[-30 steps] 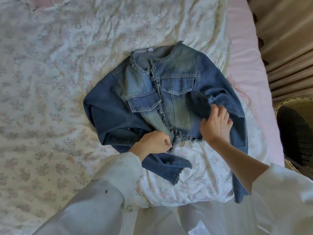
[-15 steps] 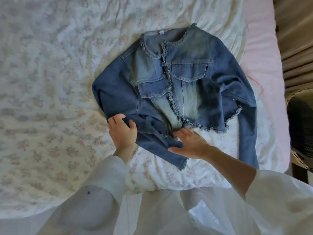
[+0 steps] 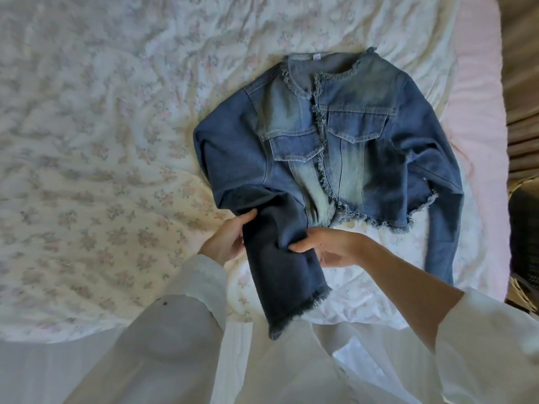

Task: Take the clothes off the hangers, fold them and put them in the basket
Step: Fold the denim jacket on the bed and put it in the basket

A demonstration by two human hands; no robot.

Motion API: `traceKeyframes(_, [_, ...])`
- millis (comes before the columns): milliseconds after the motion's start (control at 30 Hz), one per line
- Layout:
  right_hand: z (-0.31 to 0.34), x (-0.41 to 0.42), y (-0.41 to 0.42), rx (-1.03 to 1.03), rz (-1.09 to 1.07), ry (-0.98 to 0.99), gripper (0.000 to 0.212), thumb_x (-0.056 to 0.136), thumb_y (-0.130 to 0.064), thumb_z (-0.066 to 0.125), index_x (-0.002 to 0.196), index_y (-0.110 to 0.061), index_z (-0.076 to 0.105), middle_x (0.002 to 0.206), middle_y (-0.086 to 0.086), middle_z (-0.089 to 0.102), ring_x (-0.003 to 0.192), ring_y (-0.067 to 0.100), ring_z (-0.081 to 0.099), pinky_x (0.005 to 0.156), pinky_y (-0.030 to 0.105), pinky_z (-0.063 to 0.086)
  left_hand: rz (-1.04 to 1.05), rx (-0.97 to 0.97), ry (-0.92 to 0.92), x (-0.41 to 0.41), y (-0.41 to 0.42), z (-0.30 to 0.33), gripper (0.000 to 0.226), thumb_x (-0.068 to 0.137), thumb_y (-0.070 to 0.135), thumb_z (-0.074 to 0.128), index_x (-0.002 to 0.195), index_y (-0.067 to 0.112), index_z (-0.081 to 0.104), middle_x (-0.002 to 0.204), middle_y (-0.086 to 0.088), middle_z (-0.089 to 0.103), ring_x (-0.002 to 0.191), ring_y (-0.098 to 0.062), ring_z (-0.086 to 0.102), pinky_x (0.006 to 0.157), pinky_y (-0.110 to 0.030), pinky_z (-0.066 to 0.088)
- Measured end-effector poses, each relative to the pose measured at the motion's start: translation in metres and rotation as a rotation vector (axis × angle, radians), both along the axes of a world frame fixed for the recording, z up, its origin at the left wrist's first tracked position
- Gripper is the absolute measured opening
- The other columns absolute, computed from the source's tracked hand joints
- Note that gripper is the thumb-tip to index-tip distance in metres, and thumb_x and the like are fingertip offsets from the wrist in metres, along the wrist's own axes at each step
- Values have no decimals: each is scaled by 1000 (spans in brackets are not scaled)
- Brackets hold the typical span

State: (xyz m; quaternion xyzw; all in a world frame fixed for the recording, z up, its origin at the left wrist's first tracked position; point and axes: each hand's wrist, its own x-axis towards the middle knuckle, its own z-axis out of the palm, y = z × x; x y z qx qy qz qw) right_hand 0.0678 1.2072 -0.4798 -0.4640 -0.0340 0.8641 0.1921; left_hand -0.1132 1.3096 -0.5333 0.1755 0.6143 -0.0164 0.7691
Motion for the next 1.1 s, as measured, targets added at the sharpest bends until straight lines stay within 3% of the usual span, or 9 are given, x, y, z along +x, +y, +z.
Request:
traceKeyframes(67, [13, 0, 13, 26, -87, 30, 19, 80, -8, 55, 92, -6, 69, 87, 6, 73, 81, 18, 69, 79, 28, 53, 68, 55, 8, -3, 1, 8, 32, 92, 15, 57, 119, 0, 58, 117, -17, 64, 103, -25, 62, 93, -35, 49])
traceKeyframes(167, [23, 4, 34, 6, -172, -162, 18, 76, -15, 59, 91, -7, 67, 75, 6, 70, 69, 18, 67, 68, 28, 50, 222, 234, 180, -13, 15, 20, 19, 89, 4, 55, 108, 1, 59, 96, -16, 64, 80, -24, 61, 65, -28, 52])
traceKeyframes(300, [33, -3, 53, 67, 227, -607, 9, 92, -19, 53, 84, -14, 54, 61, -1, 51, 53, 9, 48, 49, 22, 37, 130, 506, 419, -31, 44, 48, 13, 86, 0, 52, 96, 8, 52, 99, -16, 57, 91, -32, 57, 73, -37, 48])
traceKeyframes(433, [37, -16, 67, 234, 410, -806, 14, 94, -14, 51, 108, -11, 53, 80, 5, 59, 66, 16, 61, 57, 26, 54, -120, 771, 663, -37, 75, 90, 31, 87, 3, 50, 118, 3, 48, 97, -10, 51, 86, -24, 49, 70, -32, 39])
traceKeyframes(533, [48, -23, 77, 391, 132, -790, 26, 96, -24, 49, 120, -14, 53, 107, 10, 66, 101, 24, 63, 89, 37, 51, 34, 528, 223, -14, 85, 123, 28, 92, 4, 50, 119, 4, 47, 85, -7, 52, 75, -19, 53, 58, -29, 46])
traceKeyframes(600, [53, -25, 80, 354, -53, -542, 34, 98, -40, 40, 123, -20, 53, 115, 5, 65, 110, 19, 59, 96, 36, 45, 100, 333, -80, 13, 83, 140, 19, 96, 5, 45, 115, 6, 47, 85, -8, 54, 76, -19, 57, 54, -26, 53])
traceKeyframes(800, [32, -3, 67, 122, -493, -382, 51, 98, -54, 21, 123, -20, 50, 116, 5, 61, 105, 20, 57, 105, 44, 35, 87, 150, -343, 62, 89, 133, 35, 102, 20, 37, 134, 8, 39, 130, -16, 51, 118, -32, 52, 94, -42, 46])
traceKeyframes(967, [9, 2, 63, 62, -499, -518, 28, 96, -39, 44, 110, -17, 55, 108, 6, 62, 99, 20, 59, 96, 41, 44, -98, 610, 87, 80, 103, 94, 35, 96, 3, 39, 130, 3, 49, 109, -11, 58, 76, -18, 61, 60, -20, 52])
traceKeyframes(1100, [-5, 1, 68, 64, -387, -732, 22, 91, -22, 56, 111, -15, 49, 118, 10, 58, 109, 26, 56, 96, 46, 48, -652, 1024, 451, 69, 117, 49, 49, 89, 11, 55, 136, 17, 43, 138, -9, 40, 121, -27, 46, 93, -30, 40])
